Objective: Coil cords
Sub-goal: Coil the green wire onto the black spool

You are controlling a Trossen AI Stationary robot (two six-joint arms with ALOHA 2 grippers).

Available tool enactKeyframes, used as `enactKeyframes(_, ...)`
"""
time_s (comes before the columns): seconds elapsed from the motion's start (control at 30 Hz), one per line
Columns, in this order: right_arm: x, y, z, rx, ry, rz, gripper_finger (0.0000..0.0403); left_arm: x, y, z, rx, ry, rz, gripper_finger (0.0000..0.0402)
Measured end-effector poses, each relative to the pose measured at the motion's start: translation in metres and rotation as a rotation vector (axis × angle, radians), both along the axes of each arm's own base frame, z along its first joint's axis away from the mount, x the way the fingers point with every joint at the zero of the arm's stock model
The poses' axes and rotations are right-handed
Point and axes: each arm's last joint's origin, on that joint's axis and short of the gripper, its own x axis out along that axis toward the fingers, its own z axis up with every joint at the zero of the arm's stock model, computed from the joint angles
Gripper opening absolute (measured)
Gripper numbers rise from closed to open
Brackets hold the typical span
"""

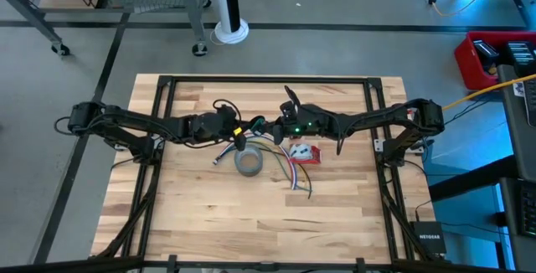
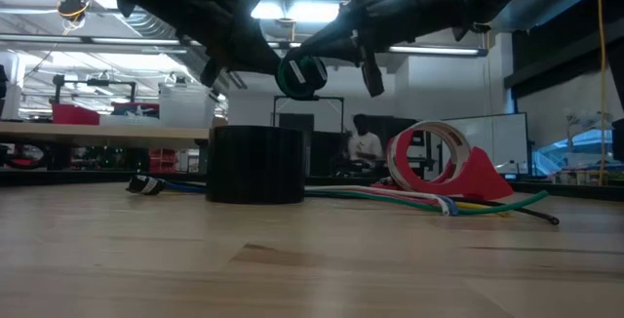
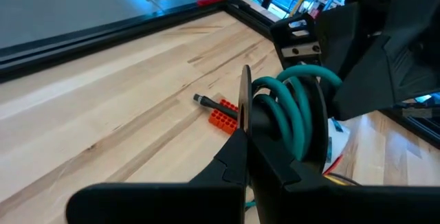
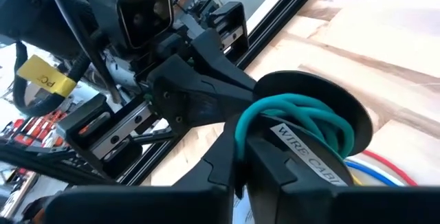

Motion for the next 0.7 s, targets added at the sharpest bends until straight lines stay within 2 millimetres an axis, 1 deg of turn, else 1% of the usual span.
enactKeyframes(0.17,0.0001,0.0012,-0.0001,0.007,0.000,0.040,0.0043,0.0000,0.0000,0.0001,0.000,-0.001,-0.001,0.0000)
enactKeyframes(0.4,0.0002,0.0012,-0.0001,0.007,-0.001,0.041,0.0071,0.0004,0.0001,0.0016,0.003,-0.016,0.003,0.0000)
enactKeyframes(0.7,0.0014,0.0013,0.0046,-0.001,-0.053,0.041,0.0076,0.0015,0.0002,0.0021,0.006,-0.021,0.001,0.0000)
